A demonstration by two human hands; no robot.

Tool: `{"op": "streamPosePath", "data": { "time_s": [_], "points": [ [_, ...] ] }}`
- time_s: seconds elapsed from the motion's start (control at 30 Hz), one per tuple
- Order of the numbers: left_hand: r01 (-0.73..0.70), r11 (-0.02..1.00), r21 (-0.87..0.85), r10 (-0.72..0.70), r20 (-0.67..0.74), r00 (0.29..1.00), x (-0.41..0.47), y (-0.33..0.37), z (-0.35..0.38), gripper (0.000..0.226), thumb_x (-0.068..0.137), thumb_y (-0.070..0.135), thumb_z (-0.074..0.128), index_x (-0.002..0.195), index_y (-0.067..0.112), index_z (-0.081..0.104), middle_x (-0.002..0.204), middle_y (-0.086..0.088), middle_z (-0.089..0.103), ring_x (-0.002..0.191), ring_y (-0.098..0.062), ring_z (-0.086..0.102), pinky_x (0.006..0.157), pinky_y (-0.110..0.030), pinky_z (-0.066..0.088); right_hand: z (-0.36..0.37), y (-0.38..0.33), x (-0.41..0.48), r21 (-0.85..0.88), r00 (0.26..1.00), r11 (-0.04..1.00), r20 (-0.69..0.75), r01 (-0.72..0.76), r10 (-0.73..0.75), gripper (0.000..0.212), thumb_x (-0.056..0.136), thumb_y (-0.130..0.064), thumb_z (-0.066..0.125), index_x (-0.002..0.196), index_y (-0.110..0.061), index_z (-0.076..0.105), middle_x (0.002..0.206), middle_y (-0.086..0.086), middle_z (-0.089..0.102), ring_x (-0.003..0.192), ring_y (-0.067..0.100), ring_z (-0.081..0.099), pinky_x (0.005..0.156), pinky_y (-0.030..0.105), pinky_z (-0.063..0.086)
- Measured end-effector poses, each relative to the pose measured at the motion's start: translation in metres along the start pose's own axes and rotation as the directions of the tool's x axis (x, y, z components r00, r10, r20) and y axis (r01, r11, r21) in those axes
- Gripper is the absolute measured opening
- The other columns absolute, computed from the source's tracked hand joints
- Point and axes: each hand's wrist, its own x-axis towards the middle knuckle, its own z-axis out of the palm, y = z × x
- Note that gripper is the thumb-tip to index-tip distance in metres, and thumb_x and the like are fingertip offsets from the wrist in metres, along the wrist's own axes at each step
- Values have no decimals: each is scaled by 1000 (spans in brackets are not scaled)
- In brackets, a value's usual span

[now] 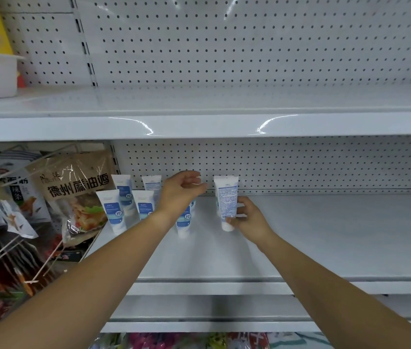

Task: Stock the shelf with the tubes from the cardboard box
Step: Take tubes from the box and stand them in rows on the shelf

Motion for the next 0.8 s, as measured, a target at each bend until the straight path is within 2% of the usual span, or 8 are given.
{"op": "streamPosePath", "data": {
  "time_s": [0.13, 0.27, 0.4, 0.6, 0.8],
  "points": [
    [-12, 1000, -21, 13, 70, 997, 1, 5, 20, 42, 73, 16, 87, 111, 20, 70, 105, -1, 73, 93, -9, 71, 84, -20, 55, 3, 2, 1, 8, 1000, 1000, -6, 5, -4, 47, 81, -8, 77, 121, -17, 53, 115, 4, 64, 95, 13, 62, 79, 22, 50],
    [-41, 999, -22, 44, 119, 992, 2, 2, 31, 38, 76, 10, 83, 111, 18, 71, 103, -1, 73, 91, -12, 71, 85, -22, 56, 5, 6, 2, 11, 1000, 1000, -10, 8, -8, 46, 82, -7, 76, 121, -17, 53, 113, 4, 65, 92, 7, 62, 75, 18, 49],
    [-63, 997, 39, 57, 144, 988, 6, -4, 34, 29, 77, 2, 78, 103, 16, 73, 96, 1, 74, 85, -8, 69, 81, -21, 55, 7, 13, 6, 11, 1000, 1000, -12, 9, -9, 47, 80, -8, 77, 119, -21, 54, 112, 1, 64, 97, 15, 63, 84, 28, 52],
    [-115, 986, 121, 90, 191, 977, 17, -10, 34, 26, 79, -1, 76, 97, 18, 73, 93, 6, 73, 78, 2, 67, 77, -15, 53, 13, 26, 14, 4, 1000, 1000, -22, -5, 5, 50, 78, -9, 79, 120, -20, 54, 110, 3, 65, 95, 17, 63, 86, 30, 51],
    [-145, 967, 210, 99, 217, 971, 29, -16, 38, 27, 80, 2, 77, 91, 26, 71, 92, 7, 73, 81, -5, 67, 78, -16, 53, 16, 36, 24, -9, 999, 1000, -24, -22, 21, 48, 76, -11, 80, 110, -32, 53, 107, -1, 65, 98, 21, 65, 91, 41, 54]
  ]
}}
